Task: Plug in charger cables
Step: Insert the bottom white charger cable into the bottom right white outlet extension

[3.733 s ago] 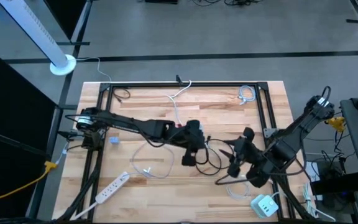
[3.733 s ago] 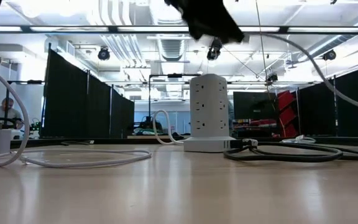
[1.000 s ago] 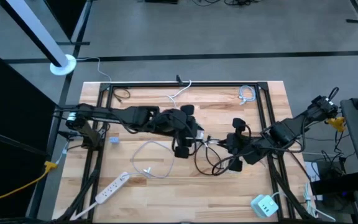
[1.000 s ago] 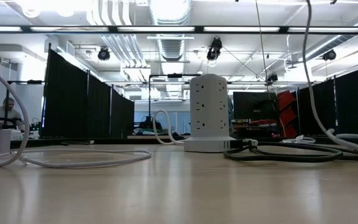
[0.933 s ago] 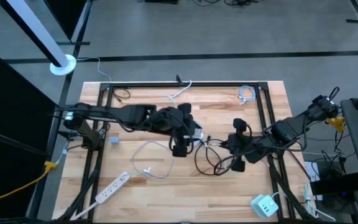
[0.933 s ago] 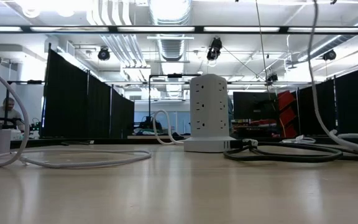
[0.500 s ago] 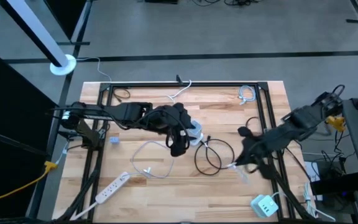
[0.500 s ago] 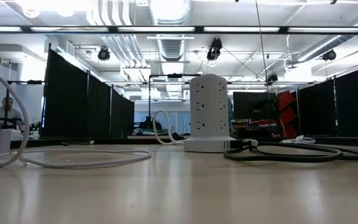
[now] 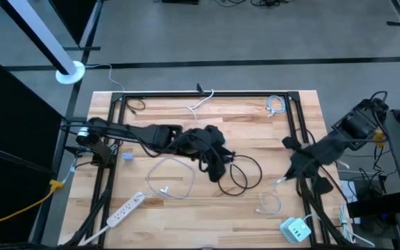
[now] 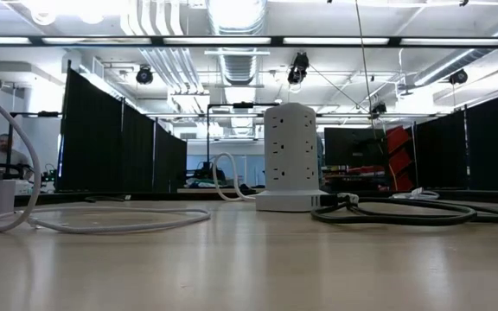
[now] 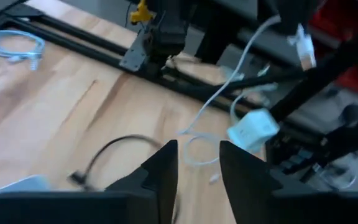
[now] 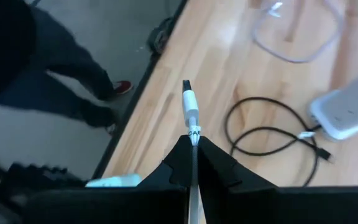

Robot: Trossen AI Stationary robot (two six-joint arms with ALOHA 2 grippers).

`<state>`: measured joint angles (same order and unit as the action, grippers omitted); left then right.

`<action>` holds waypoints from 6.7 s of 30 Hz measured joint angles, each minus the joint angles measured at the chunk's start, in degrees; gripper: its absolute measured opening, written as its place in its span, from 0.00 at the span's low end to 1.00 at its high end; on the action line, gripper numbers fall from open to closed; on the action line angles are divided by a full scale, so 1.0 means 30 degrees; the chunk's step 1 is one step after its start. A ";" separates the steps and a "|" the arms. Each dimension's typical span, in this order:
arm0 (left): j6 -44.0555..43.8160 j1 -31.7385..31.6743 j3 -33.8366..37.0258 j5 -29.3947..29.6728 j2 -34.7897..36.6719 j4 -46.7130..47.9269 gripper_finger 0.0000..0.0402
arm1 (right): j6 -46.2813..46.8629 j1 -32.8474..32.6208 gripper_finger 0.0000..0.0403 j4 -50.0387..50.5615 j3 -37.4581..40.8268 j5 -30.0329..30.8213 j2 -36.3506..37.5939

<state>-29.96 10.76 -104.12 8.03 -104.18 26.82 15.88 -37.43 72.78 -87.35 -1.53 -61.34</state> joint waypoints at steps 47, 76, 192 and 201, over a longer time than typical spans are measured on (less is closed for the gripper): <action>-0.2860 0.8151 -0.9169 1.0666 -1.5213 -1.4375 0.16 | 0.9245 -0.8338 0.00 0.1621 0.0000 -0.0357 -0.5570; -0.3265 0.8103 -0.8663 1.0673 -1.5126 -1.2915 0.16 | 0.6827 -1.0857 0.00 -0.5111 0.1582 -0.4010 -1.1811; 0.0802 0.5133 -0.9136 0.8466 -1.8732 -1.7620 0.08 | 0.9986 -0.5754 0.00 0.0599 0.4262 -0.2499 -0.9849; 0.0680 0.4947 -0.9129 0.8466 -1.8732 -1.7653 0.07 | 1.0047 -0.5458 0.00 0.0500 0.3382 -0.1090 -0.9820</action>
<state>-27.92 25.60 -131.50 33.43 -160.38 -26.14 46.02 -53.80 74.28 -77.21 -4.80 -90.80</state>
